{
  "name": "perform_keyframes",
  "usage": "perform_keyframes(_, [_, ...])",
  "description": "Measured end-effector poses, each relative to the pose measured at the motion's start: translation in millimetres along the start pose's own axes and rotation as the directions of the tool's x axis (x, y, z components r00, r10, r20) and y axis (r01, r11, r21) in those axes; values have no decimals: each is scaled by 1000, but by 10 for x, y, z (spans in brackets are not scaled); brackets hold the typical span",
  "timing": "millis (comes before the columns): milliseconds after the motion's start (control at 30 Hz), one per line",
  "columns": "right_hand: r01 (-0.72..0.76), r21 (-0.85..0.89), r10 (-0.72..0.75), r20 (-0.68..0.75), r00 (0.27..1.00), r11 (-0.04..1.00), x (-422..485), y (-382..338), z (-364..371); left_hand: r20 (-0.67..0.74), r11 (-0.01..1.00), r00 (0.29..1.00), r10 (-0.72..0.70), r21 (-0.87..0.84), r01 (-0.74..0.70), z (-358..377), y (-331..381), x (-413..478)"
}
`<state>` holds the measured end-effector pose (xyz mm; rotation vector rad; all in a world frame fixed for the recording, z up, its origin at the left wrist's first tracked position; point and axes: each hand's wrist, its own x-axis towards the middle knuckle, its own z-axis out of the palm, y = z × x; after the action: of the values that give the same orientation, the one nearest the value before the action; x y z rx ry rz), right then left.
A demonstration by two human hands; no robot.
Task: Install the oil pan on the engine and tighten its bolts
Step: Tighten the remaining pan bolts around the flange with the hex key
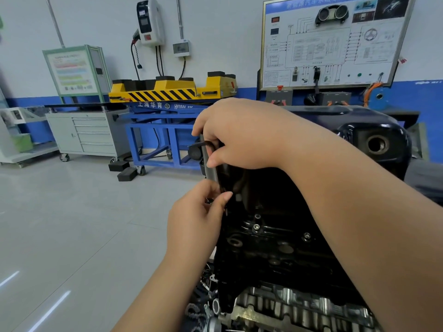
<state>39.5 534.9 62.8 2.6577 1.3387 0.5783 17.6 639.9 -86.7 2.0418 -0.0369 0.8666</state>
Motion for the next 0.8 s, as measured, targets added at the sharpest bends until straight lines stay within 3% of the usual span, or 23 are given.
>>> perform_keyframes(167, [1,42,-1,1,1000,999,-13,-6,-2,-11,998,999,-42,-40,42,8,-12,0])
perform_keyframes(400, [34,192,-56,112,992,981,10,43,-44,3,997,1000,-16,-81,16,-15,-31,-1])
perform_keyframes(600, [26,129,-44,142,989,991,43,50,-55,-11,987,999,-36,-154,34,-32,-17,-10])
perform_keyframes(800, [-27,86,16,130,991,996,18,-13,-74,-57,996,998,-22,-85,17,-5,-18,-8])
